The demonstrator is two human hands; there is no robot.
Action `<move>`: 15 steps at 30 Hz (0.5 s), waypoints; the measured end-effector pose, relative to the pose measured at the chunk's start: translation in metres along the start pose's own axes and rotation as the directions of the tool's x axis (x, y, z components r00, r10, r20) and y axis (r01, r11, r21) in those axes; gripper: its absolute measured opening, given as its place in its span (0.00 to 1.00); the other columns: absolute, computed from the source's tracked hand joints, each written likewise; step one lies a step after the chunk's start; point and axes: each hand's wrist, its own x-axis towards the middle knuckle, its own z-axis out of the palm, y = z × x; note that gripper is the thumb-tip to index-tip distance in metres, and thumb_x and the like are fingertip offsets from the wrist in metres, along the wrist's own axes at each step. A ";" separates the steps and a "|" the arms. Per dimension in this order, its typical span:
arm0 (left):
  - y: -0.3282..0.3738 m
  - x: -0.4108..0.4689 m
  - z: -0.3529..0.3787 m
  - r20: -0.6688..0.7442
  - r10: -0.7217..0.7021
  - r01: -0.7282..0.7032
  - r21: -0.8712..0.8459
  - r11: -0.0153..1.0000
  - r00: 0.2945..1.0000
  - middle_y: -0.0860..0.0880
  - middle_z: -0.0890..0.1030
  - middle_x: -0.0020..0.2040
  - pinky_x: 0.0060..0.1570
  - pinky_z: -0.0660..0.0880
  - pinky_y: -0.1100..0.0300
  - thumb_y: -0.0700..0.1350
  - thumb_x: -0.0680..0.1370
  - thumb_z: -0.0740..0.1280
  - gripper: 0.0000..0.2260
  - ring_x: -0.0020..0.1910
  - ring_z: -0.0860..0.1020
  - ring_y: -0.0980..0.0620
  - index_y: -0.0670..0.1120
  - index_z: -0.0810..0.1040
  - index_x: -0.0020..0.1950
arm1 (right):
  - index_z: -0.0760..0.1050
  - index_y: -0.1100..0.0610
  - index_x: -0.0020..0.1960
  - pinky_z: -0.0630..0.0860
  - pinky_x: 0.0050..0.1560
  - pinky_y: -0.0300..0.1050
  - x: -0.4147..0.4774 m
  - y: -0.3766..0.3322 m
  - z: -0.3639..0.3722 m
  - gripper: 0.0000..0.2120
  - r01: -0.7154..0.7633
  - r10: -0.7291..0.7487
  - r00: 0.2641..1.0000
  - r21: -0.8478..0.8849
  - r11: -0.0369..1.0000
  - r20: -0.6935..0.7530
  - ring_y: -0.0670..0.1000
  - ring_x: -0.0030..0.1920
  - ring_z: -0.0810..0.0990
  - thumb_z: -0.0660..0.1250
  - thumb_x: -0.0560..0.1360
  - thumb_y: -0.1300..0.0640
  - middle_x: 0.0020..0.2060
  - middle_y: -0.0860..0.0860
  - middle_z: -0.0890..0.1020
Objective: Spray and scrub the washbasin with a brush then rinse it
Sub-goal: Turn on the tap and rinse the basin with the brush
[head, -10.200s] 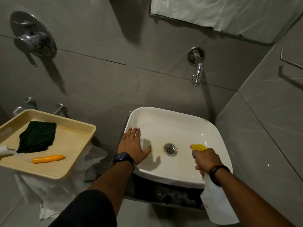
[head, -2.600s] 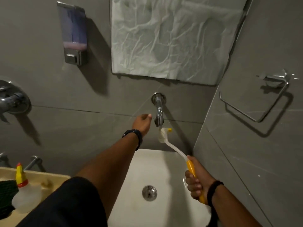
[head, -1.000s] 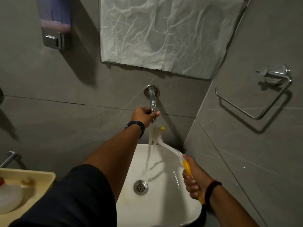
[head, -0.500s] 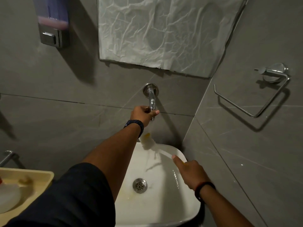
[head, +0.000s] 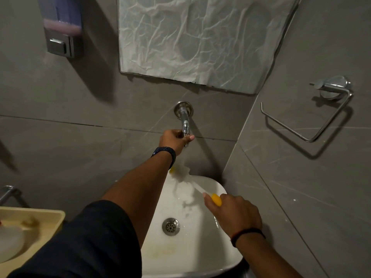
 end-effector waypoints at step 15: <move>0.010 -0.006 0.016 -0.249 0.269 -0.104 0.523 0.846 0.931 0.45 0.79 0.45 0.41 0.76 0.49 0.53 0.66 0.76 0.25 0.43 0.78 0.42 0.50 0.64 0.53 | 0.68 0.54 0.26 0.63 0.27 0.40 0.004 0.017 0.021 0.32 -0.077 0.071 0.997 0.185 0.980 0.043 0.49 0.28 0.73 0.51 0.70 0.27 0.24 0.47 0.74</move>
